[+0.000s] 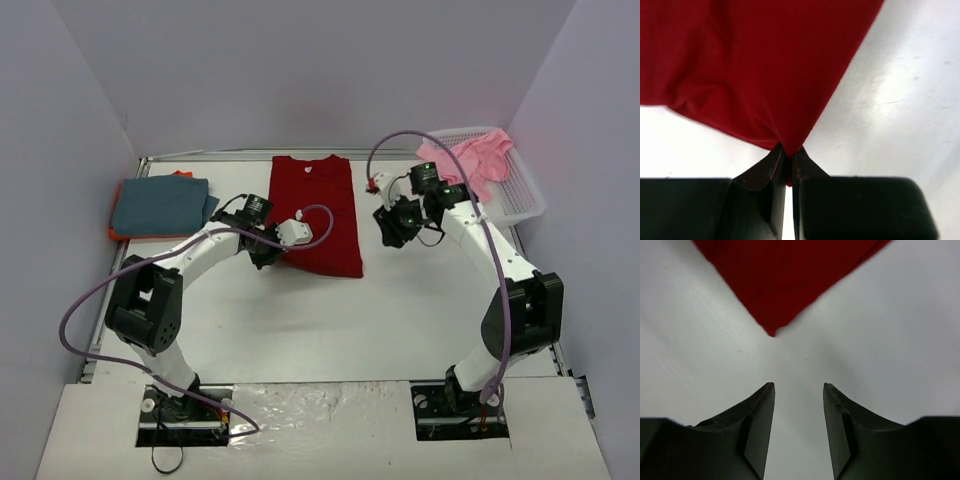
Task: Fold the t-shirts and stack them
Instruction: Grab one side of the 2/3 rectangular tshirt with both arms
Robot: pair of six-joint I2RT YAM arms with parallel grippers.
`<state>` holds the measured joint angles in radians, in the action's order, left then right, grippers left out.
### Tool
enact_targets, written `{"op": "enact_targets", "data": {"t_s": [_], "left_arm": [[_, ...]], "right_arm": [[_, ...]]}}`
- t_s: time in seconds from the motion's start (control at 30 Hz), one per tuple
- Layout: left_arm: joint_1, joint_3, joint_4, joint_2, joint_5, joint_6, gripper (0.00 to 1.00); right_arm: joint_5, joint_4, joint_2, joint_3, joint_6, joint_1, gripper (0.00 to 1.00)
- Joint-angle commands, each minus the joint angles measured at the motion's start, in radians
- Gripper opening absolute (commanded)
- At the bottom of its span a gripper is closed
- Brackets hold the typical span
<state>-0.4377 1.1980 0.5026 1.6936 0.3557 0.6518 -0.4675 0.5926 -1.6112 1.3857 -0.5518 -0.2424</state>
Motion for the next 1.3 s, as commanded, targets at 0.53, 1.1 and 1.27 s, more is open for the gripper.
{"op": "enact_targets", "data": {"t_s": [0.53, 1.1, 1.27], "left_arm": [[0.079, 0.189, 0.336, 0.166, 0.387, -0.001, 0.02], [0.142, 0.264, 0.436, 0.268, 0.503, 0.037, 0.02], [0.145, 0.273, 0.442, 0.281, 0.506, 0.039, 0.02]], "right_arm": [[0.098, -0.266, 0.034, -0.306, -0.206, -0.305, 0.37], [0.072, -0.370, -0.139, -0.372, -0.250, -0.316, 0.36], [0.089, -0.367, -0.151, -0.398, -0.252, -0.317, 0.37]]}}
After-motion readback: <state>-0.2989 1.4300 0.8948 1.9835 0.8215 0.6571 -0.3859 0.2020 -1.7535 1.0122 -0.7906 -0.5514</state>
